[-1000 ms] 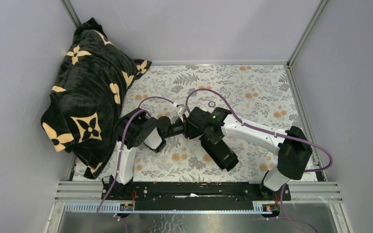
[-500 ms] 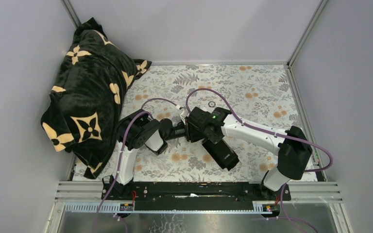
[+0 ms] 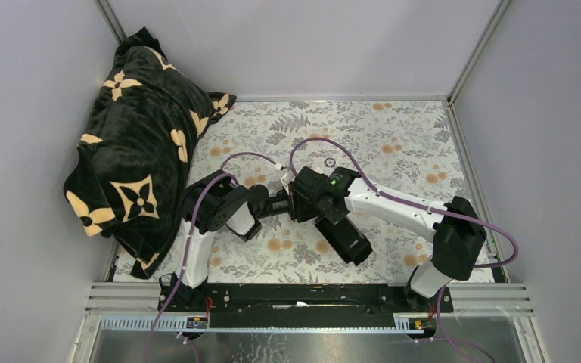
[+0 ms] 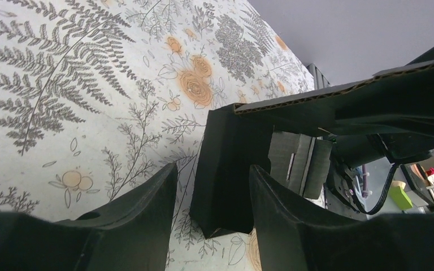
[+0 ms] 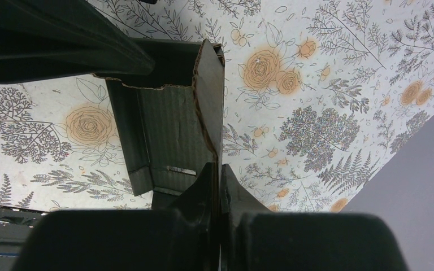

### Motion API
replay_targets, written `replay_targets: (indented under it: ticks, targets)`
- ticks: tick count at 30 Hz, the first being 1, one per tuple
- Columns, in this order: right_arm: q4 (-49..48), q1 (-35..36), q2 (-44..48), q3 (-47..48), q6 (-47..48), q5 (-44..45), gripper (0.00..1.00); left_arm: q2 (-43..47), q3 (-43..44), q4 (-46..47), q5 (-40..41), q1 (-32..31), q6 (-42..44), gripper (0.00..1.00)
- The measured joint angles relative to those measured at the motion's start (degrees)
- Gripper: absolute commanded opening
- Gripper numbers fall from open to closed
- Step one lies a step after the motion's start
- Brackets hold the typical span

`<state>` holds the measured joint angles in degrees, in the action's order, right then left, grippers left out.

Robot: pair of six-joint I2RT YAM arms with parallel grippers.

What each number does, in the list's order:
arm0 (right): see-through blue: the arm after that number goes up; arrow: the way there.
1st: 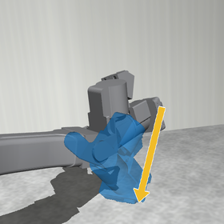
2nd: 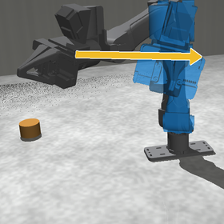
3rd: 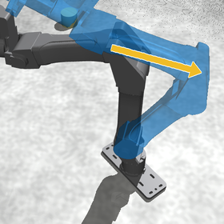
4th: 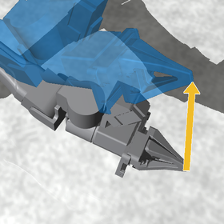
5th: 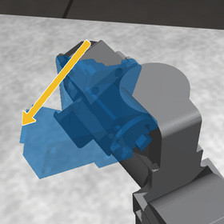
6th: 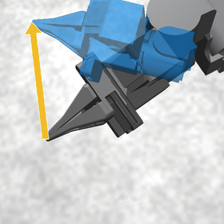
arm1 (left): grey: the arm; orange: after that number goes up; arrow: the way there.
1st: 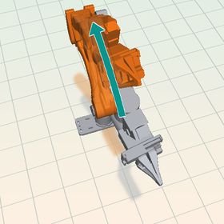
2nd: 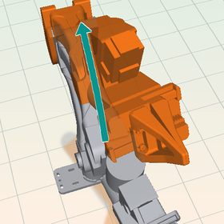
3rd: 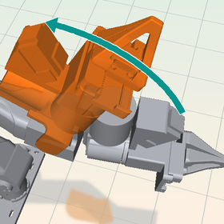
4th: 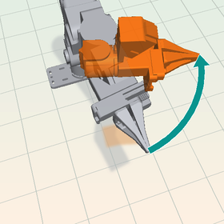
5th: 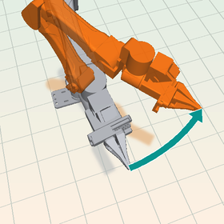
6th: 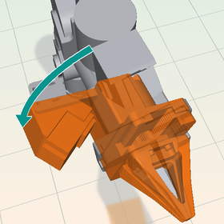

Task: Fold the paper box
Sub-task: Fold the paper box at the center of the board.

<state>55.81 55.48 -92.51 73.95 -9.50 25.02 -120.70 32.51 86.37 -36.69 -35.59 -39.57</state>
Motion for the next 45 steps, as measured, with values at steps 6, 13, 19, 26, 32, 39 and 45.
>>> replay_targets:
  ticks: [6,13,19,26,32,39,45]
  targets:
    - [0.02,0.09,-0.02,0.0,0.0,0.55,0.0,-0.96,1.53,0.74,-1.95,-0.04,-0.85,0.57]
    - [0.5,2.14,-1.2,0.07,-0.68,4.31,0.0,-0.98,1.53,1.11,-2.36,-0.42,-0.85,0.57]
    - [1.64,4.61,-4.42,0.79,-1.86,7.82,0.0,-1.68,1.53,1.36,-2.32,-1.44,-0.83,0.57]
    - [4.81,7.96,-7.23,4.15,-4.13,12.52,0.0,-2.25,1.55,1.51,-2.08,-1.6,-0.61,0.57]
    - [7.78,10.16,-8.66,5.51,-6.4,16.2,0.0,-3.21,2.34,1.53,-1.44,-1.73,-0.24,0.57]
    - [9.53,11.15,-9.03,5.6,-8.17,18.05,0.0,-5.18,4.68,1.55,-0.02,-2.25,0.46,0.57]
    - [9.75,11.23,-9.73,5.66,-8.35,18.75,0.01,-6.62,6.29,1.53,0.31,-2.32,0.52,0.57]
